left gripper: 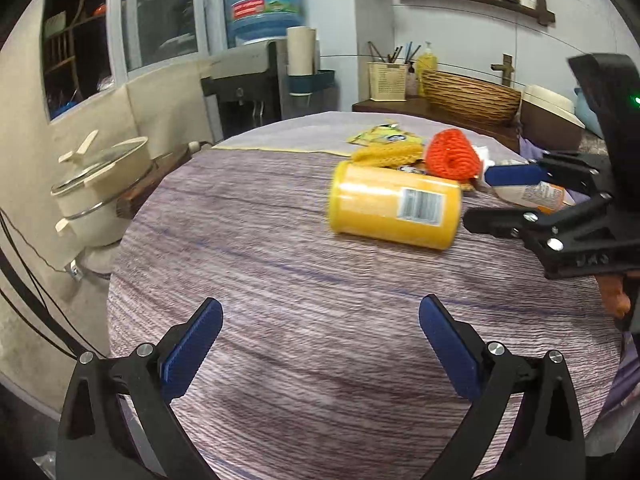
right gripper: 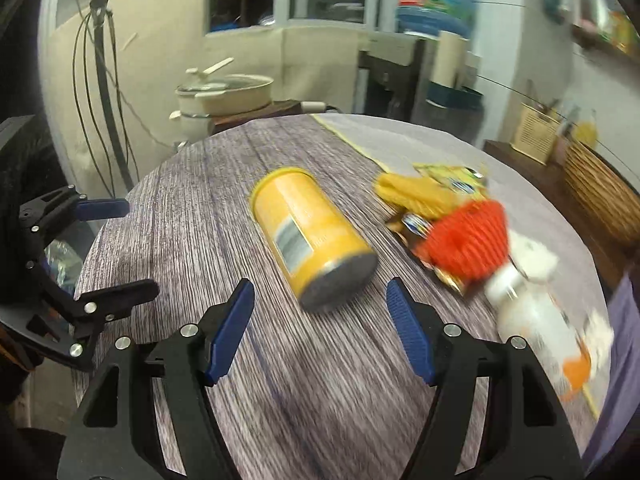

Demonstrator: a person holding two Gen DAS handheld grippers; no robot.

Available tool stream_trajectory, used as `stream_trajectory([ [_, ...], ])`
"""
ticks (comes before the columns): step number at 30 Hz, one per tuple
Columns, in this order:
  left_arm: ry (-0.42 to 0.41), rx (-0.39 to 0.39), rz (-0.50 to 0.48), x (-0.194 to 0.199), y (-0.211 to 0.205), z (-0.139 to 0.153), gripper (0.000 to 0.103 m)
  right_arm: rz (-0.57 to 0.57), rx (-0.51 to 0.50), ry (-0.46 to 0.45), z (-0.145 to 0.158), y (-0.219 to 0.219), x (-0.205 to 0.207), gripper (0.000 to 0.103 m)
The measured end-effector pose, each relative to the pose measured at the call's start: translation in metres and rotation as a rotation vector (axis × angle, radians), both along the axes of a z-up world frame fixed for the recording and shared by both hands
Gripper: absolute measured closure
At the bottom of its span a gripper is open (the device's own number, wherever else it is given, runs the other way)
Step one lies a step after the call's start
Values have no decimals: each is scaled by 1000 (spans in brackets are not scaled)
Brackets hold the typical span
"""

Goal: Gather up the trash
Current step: 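Move both tools back to the table, right tool toward the yellow can, then grasp the yellow can with the right tool and lift it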

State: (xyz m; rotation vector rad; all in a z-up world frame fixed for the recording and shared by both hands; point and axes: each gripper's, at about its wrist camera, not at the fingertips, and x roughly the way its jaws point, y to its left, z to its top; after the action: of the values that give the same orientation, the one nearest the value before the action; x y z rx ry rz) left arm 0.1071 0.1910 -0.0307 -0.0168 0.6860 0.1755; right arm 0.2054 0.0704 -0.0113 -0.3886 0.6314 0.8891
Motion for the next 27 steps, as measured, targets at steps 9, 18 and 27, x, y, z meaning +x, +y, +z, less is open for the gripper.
stream_trajectory([
  [9, 28, -31, -3, 11, 43, -8, 6, 104, -211, -16, -16, 84, 43, 30],
  [18, 47, -6, -33, 30, 55, -10, 5, 221, -391, 50, -44, 118, 69, 30],
  [27, 65, -11, -63, 46, 64, -11, 5, 236, -368, 96, -42, 120, 72, 35],
])
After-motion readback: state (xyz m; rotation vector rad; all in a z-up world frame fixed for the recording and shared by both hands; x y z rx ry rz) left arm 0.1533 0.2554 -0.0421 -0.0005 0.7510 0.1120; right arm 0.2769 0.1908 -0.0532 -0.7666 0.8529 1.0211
